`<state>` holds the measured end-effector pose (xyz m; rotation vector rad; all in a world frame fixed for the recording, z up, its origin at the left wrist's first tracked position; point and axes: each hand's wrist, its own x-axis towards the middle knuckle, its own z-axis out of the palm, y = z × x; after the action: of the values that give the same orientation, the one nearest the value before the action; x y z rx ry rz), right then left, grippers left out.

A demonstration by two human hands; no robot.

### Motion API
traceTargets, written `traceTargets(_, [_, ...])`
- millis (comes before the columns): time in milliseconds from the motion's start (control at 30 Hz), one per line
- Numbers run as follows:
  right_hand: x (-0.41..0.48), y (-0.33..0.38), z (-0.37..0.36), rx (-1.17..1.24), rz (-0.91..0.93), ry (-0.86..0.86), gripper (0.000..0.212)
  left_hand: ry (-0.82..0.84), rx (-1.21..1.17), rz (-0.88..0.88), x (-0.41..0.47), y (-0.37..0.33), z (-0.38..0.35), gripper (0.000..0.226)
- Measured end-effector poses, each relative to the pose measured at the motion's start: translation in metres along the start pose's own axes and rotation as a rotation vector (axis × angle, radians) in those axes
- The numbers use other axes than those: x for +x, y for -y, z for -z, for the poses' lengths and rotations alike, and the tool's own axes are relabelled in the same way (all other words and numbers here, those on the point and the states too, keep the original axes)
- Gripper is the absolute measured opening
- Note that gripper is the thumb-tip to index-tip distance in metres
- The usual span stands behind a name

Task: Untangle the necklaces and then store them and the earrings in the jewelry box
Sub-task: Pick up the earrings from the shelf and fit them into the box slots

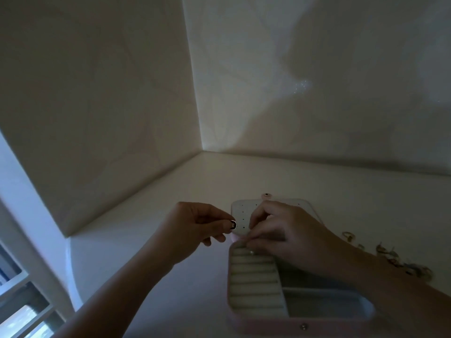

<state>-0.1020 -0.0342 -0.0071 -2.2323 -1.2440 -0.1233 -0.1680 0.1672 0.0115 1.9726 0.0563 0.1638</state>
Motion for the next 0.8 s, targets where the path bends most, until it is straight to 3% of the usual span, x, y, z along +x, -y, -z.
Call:
traceTargets(100, [-0.005, -0.003, -0.002, -0.148, 0.083, 0.044, 0.042, 0.077, -0.038, 0.059, -0.001, 0.003, -0.001, 0.011])
traceTargets(267, [-0.010, -0.003, 0.001, -0.198, 0.125, 0.042, 0.038, 0.134, -0.002, 0.083, 0.001, 0.006, -0.005, 0.013])
traceTargets(500, [-0.008, -0.009, 0.008, -0.095, 0.080, 0.123, 0.021, 0.171, 0.068, 0.101, 0.005, 0.006, -0.005, 0.018])
traceTargets(800, [-0.010, -0.016, 0.013, 0.099, 0.001, 0.129, 0.020, 0.264, 0.317, 0.037, 0.008, -0.004, -0.012, 0.014])
